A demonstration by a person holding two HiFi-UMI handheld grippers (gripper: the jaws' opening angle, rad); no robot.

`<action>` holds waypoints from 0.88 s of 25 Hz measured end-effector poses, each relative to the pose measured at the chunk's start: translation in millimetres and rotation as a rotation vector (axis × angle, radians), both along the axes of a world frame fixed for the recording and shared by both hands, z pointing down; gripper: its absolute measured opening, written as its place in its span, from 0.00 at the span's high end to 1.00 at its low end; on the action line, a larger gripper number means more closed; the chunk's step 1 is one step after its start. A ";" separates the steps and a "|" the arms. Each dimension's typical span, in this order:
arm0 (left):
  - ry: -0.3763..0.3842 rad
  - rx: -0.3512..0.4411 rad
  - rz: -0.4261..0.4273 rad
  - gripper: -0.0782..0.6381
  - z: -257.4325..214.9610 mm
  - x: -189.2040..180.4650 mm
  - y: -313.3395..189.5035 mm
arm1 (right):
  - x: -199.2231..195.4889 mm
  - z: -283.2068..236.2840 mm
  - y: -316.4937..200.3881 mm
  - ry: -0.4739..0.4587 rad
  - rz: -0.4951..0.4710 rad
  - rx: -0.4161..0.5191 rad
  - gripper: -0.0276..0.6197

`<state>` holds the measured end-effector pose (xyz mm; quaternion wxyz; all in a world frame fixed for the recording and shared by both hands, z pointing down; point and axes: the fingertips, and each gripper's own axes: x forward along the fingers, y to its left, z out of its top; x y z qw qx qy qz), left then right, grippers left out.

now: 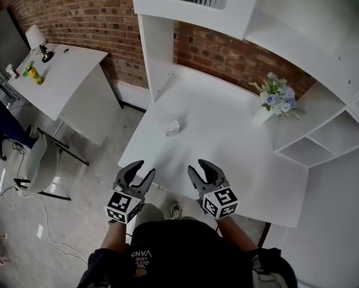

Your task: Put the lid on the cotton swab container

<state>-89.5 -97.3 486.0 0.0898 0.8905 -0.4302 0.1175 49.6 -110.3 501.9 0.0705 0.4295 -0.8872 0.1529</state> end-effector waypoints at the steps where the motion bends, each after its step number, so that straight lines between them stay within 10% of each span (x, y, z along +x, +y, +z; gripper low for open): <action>1: -0.002 -0.005 0.003 0.67 0.8 0.0 -4.9 | 0.2 1.6 -3.9 0.001 0.000 -0.005 0.74; 22: -0.110 -0.038 0.394 0.62 27.9 -6.0 -146.4 | -29.6 52.0 -102.9 0.071 0.211 -0.082 0.72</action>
